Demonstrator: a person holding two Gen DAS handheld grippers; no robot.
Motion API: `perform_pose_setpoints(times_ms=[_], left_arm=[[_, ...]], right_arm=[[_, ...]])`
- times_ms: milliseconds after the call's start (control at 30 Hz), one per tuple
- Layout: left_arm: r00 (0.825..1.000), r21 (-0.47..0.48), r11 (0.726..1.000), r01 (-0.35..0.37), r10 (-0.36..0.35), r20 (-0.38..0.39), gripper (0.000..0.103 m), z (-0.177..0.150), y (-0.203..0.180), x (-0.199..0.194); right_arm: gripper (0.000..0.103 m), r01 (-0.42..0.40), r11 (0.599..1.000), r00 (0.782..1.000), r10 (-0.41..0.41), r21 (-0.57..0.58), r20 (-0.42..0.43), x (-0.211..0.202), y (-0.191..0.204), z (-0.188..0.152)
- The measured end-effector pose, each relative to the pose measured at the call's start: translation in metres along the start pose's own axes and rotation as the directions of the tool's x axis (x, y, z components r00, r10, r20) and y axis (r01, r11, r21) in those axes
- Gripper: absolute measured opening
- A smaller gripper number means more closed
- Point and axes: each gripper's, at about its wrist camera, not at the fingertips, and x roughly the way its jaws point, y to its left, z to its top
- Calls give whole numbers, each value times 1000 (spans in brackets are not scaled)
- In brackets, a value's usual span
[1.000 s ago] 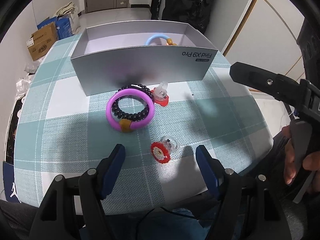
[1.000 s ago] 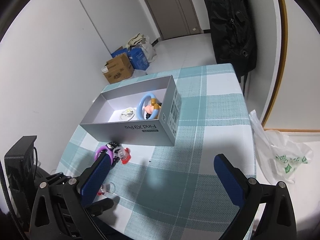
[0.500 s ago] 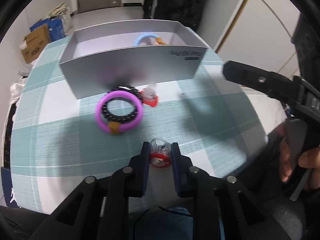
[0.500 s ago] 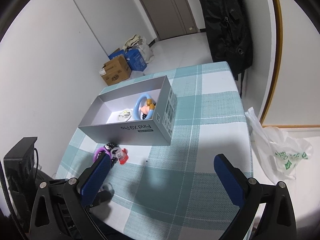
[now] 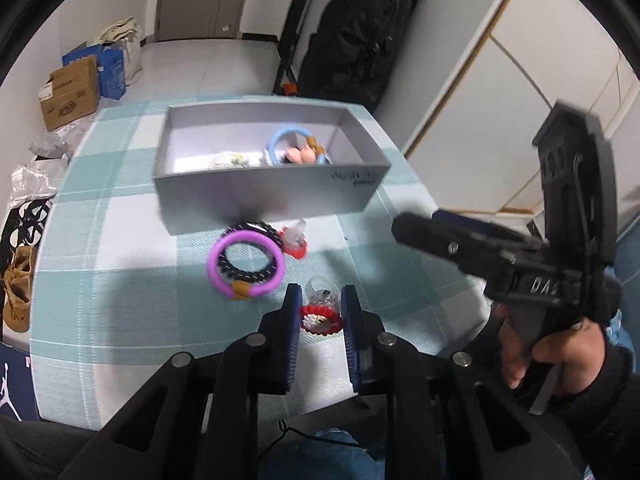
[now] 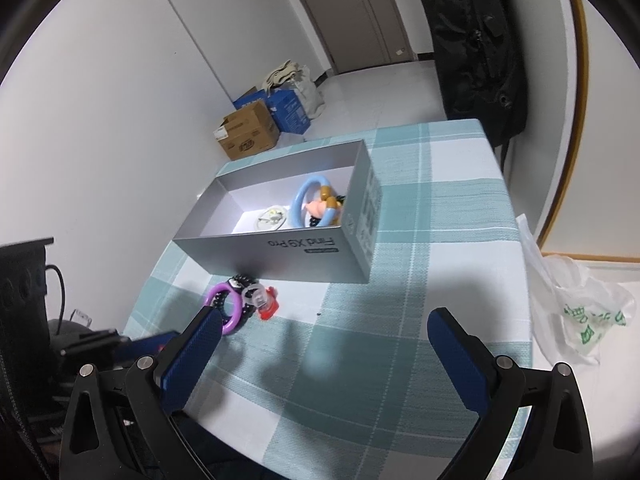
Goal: Organize jewelry
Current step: 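Lower the left gripper onto the small red charm and grasp it, then grasp the clear red-capped charm with the right gripper while the left gripper holds the red charm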
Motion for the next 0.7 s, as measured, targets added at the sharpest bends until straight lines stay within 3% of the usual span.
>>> perform_pose_setpoints(times_ms=[167, 367, 500, 633, 700], left_arm=[[999, -51, 998, 24, -22, 42, 15, 7, 15, -11], [996, -110, 993, 41, -31, 88, 15, 13, 35, -19], [995, -145, 988, 54, -40, 94, 15, 15, 45, -18], [993, -166, 984, 67, -50, 106, 15, 16, 54, -22], [993, -171, 983, 71, -52, 109, 15, 16, 58, -24]], right_arm=[[102, -29, 999, 999, 29, -16, -26, 11, 10, 0], [94, -102, 993, 993, 99, -62, -57, 30, 30, -1], [75, -104, 990, 990, 94, -97, -102, 47, 42, -3], [70, -100, 990, 992, 92, -97, -89, 57, 47, 2], [53, -95, 990, 993, 86, -106, -86, 62, 50, 4]])
